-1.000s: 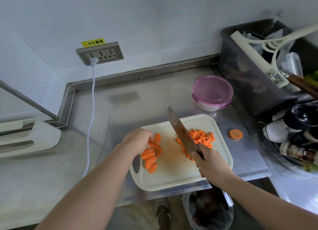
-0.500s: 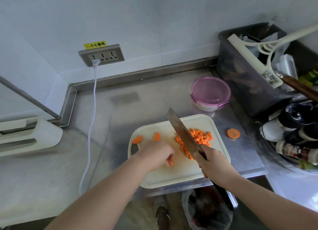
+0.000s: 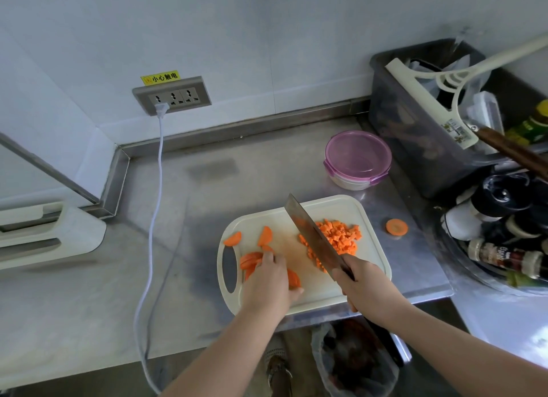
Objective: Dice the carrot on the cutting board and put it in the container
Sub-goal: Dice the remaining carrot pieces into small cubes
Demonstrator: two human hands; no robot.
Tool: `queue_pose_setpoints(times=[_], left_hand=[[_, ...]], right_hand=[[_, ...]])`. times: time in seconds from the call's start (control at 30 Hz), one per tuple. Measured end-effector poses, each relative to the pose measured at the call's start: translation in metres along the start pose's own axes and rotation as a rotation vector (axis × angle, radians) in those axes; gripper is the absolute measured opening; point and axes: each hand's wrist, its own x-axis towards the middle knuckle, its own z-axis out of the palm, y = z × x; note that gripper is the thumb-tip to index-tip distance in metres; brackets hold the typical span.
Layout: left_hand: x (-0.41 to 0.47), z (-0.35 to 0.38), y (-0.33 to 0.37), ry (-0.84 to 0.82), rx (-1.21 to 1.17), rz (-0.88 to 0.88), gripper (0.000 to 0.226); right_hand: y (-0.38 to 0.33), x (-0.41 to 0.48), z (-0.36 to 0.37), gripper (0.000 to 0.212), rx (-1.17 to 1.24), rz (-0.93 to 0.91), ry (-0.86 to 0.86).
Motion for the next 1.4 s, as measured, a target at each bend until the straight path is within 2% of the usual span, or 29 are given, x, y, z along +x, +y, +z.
queue_pose_setpoints(times=[0.2,0.5,0.67,0.87,1.03,1.17,1.4], left_hand=[[0.003,0.003,0.011,0.057,-0.078,-0.021,0.046],[0.004,0.006,0.011,0.08,-0.15,0.004,0.048],[0.028,-0.022,-0.025,0.208,-0.173,-0.096,0.035],[0.053,-0.038,-0.038,-0.067,0.112,0.009,0.036],[0.054,-0.039,-0.027,-0.072,0.134,0.125,0.033],[0.046,-0.035,-0.009,-0.208,0.201,0.296,0.038],[0.049,-0.033,-0.003,-0.263,0.302,0.339,0.033]], right_hand=[[0.002,-0.001,0.0,0.022,-0.015,0.015,-0.007],[0.002,0.0,0.001,0.026,-0.044,-0.01,-0.012],[0.003,0.003,-0.003,0.022,0.02,0.018,-0.029],[0.003,0.004,-0.005,0.021,0.054,0.017,-0.035],[0.006,0.003,-0.006,0.019,0.074,0.015,-0.042],[0.008,0.004,-0.006,0.019,0.062,0.02,-0.034],[0.007,0.004,-0.005,0.019,0.047,0.009,-0.033]])
